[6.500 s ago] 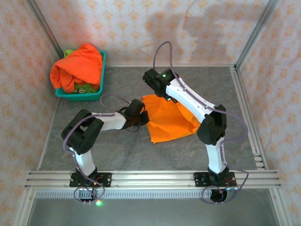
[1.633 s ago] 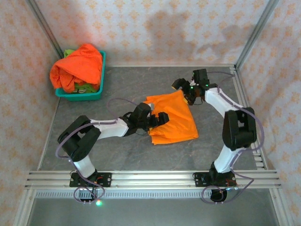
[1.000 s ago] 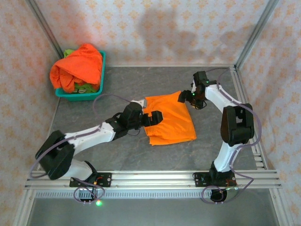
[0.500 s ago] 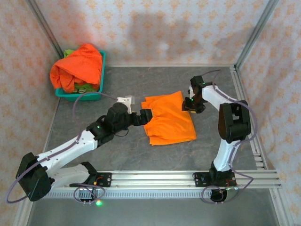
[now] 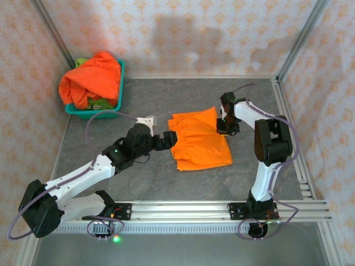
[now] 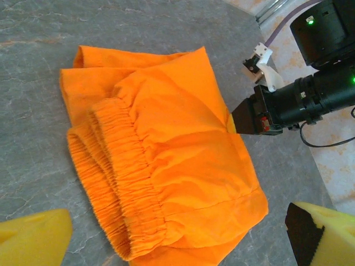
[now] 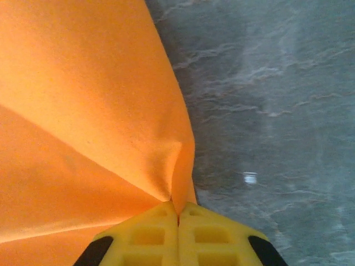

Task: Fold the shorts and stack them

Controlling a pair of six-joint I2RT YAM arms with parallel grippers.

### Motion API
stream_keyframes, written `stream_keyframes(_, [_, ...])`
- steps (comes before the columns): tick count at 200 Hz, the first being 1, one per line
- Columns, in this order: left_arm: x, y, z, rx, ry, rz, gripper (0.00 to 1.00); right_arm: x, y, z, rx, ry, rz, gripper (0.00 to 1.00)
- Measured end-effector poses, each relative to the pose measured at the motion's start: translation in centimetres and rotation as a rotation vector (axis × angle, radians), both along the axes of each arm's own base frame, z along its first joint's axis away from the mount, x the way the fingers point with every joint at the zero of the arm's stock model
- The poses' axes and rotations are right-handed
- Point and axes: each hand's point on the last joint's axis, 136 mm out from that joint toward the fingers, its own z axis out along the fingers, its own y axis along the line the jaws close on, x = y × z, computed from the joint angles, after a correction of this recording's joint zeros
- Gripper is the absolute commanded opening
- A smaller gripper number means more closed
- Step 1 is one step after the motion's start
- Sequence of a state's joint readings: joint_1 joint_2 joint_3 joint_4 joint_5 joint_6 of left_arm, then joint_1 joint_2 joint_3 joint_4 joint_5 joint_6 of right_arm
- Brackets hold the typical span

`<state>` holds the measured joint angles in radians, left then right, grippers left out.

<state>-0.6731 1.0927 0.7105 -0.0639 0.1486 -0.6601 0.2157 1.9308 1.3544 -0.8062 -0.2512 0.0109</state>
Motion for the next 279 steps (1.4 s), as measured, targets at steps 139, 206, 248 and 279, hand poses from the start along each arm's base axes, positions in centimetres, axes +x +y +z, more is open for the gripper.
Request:
stream_keyframes(139, [0.5,2.7,0.1,0.004,0.001,0.064,1.00,0.1,-17.9,7.0,-0.769,-0.046,-0.057,0.06])
stream_keyframes(206, [0.3,2.9,-0.7,0.019,0.038,0.058,1.00,-0.4,-25.1,9.3,-0.950,-0.023,-0.152,0.08])
stream_keyframes(248, [0.4,2.9,-1.2,0.034,0.063,0.057,1.00,-1.0,-27.5,9.6,-0.976,-0.013,-0.208,0.08])
stream_keyframes(279, [0.5,2.8,-1.0,0.042,0.065,0.055,1.00,-1.6,-29.2,9.9,-0.993,-0.005,-0.256,0.09])
